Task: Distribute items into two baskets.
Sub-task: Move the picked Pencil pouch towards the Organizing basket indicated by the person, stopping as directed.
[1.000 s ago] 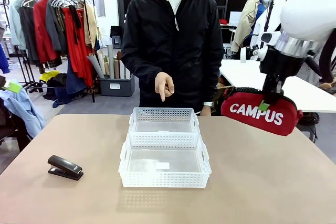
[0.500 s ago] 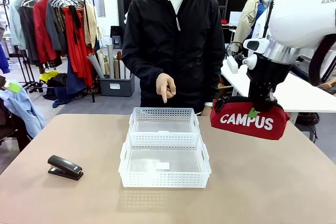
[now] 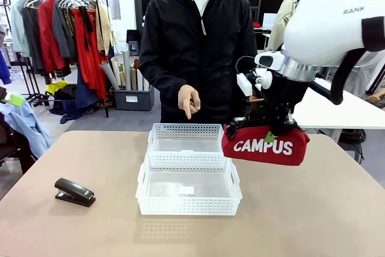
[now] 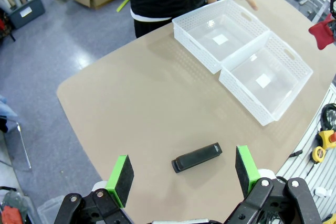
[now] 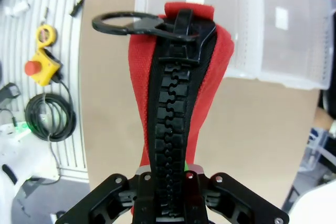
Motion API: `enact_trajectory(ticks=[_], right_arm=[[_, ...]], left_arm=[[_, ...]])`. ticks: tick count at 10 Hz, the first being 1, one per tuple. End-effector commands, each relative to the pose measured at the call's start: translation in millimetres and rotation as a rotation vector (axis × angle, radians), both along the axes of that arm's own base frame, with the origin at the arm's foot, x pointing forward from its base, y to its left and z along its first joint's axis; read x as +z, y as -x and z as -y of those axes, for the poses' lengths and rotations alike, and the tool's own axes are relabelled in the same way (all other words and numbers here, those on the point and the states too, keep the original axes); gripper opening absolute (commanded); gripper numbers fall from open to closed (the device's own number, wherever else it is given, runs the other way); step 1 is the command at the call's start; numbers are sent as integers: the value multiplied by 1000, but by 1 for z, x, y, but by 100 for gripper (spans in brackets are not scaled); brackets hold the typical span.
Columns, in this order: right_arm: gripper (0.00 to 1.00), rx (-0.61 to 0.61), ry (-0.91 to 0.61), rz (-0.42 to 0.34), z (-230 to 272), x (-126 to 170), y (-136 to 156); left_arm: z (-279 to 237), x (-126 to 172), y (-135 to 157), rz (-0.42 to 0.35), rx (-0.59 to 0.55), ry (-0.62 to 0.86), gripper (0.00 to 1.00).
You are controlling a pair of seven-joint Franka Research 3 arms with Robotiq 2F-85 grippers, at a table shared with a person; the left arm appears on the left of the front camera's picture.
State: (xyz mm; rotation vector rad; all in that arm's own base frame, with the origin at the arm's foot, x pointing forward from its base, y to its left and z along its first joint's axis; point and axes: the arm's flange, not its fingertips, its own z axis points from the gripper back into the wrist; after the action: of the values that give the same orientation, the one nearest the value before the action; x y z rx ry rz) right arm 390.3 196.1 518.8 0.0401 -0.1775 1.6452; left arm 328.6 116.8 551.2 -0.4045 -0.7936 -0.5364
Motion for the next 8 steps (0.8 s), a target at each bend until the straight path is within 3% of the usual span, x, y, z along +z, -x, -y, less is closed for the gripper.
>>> enact_trajectory(ticks=[1,6,7,8], right_arm=[[0,84,-38,-1,-16,-1,-10],[0,160,4,-44,-56,-9,-18],[0,162,35,-33,-20,-9,-14],[0,83,9,-70,25,-5,-13]], left_arm=[[0,0,0,12,-18,13,100],[0,0,0,12,-18,13,100],[0,0,0,12,-18,13,100],[0,0,0,12,-18,13,100]])
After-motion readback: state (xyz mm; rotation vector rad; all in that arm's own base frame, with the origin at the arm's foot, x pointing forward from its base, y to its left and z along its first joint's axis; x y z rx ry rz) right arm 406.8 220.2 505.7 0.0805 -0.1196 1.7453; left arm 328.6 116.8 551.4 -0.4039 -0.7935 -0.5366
